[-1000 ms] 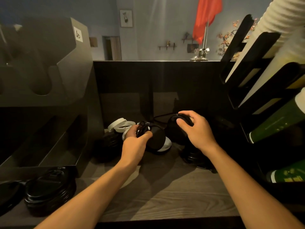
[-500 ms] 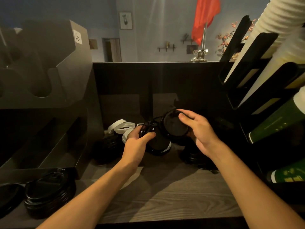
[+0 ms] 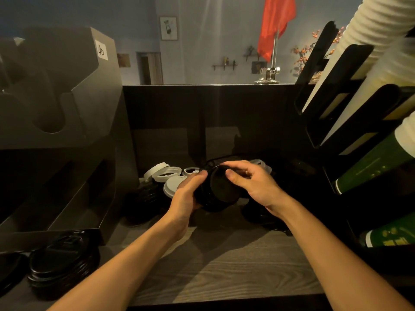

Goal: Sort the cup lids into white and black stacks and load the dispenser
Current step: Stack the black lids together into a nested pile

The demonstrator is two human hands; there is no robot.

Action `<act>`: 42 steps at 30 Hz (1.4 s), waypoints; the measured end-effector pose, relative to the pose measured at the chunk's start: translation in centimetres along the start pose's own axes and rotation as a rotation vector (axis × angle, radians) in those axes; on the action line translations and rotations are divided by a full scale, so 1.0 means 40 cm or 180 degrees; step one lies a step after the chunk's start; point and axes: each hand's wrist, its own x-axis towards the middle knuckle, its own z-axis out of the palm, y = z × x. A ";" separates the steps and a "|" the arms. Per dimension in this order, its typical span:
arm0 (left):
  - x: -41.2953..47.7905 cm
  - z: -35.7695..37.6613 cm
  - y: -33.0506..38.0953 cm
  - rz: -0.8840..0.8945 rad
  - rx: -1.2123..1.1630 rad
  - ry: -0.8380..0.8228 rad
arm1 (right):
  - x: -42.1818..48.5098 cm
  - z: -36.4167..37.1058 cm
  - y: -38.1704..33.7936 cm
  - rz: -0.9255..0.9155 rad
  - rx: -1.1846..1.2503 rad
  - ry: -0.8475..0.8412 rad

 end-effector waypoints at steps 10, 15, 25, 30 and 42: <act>-0.005 0.001 -0.008 0.0113 0.0300 -0.0433 | 0.002 -0.016 0.008 0.0014 -0.0261 -0.0224; -0.001 0.018 -0.016 0.0099 0.0311 -0.0306 | 0.006 -0.047 0.001 -0.0053 -0.0564 -0.0033; 0.003 0.031 -0.059 0.0043 0.0786 0.0094 | -0.024 -0.127 -0.036 0.0848 -0.3659 -0.0637; 0.004 0.032 -0.061 0.0036 0.0895 0.0197 | -0.027 -0.126 -0.025 0.1272 -0.3371 -0.1149; 0.014 0.016 -0.041 0.0329 0.0573 0.0571 | -0.002 -0.098 -0.007 0.0395 -0.1313 0.0264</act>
